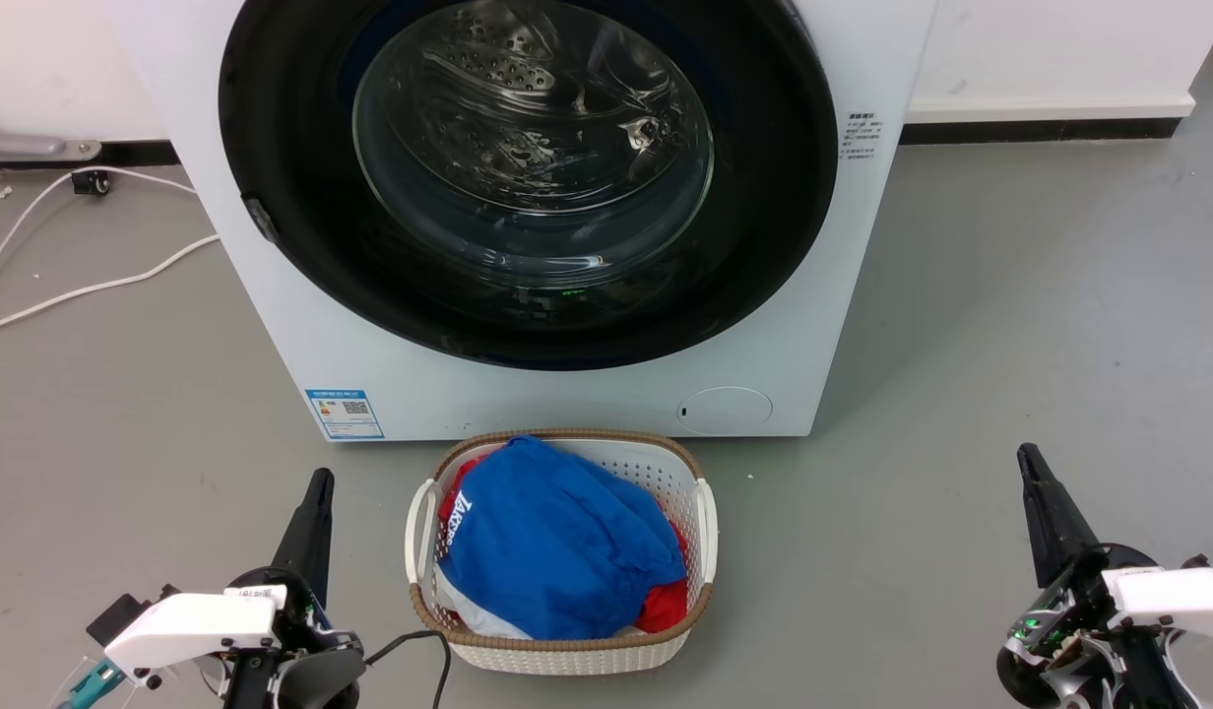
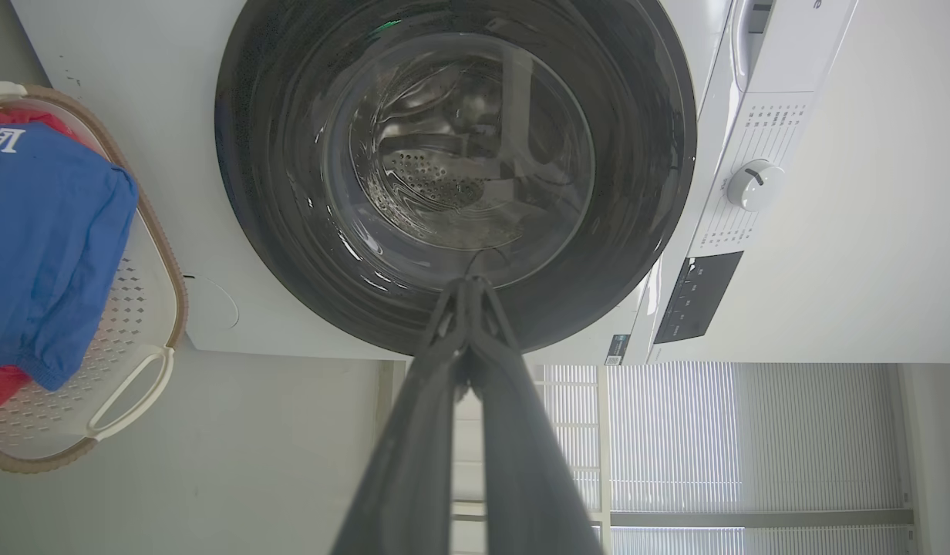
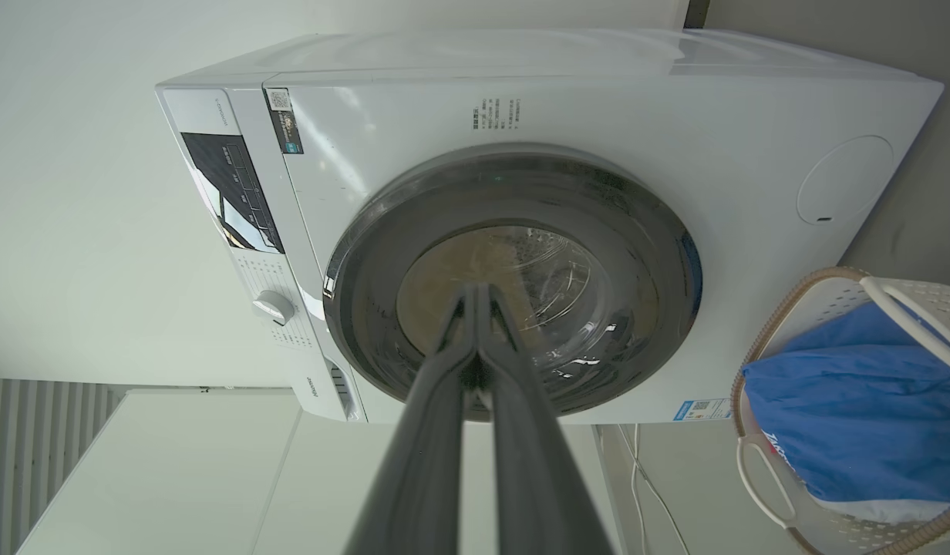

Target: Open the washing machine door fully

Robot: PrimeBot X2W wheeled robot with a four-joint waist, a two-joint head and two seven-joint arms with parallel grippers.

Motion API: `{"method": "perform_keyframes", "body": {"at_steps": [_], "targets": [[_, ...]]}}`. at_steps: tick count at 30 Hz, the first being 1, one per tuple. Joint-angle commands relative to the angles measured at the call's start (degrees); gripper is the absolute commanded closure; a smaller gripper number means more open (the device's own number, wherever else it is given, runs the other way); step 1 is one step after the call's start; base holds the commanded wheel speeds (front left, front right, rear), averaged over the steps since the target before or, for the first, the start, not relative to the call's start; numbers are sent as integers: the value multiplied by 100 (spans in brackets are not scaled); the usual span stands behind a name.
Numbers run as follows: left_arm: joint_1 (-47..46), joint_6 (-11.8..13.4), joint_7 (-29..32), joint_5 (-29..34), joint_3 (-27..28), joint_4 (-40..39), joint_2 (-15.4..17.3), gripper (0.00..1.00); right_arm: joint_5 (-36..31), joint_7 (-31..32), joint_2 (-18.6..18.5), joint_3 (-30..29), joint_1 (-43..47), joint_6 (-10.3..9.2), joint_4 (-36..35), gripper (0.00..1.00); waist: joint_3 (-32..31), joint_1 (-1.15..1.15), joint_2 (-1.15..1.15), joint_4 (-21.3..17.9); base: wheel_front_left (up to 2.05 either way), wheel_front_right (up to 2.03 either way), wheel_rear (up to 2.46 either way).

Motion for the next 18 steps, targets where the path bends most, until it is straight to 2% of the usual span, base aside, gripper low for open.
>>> {"method": "perform_keyframes", "body": {"at_steps": [1,13,14,18], "targets": [[-36,-11,13,0,14,-1,-14,100,-28,20,20,-8,-66,0,9,100,0,0,0,0,0,0,0],[-36,-10,13,0,14,-1,-14,100,-32,28,27,-17,-68,0,9,100,0,0,0,0,0,0,0],[0,1,0,0,0,2,0,0,-11,5,6,-10,0,0,2,0,0,0,0,0,0,0,0],[133,4,-28,7,-44,145,-12,0,-29,-24,17,5,141,-1,145,0,1,0,0,0,0,0,0]]}}
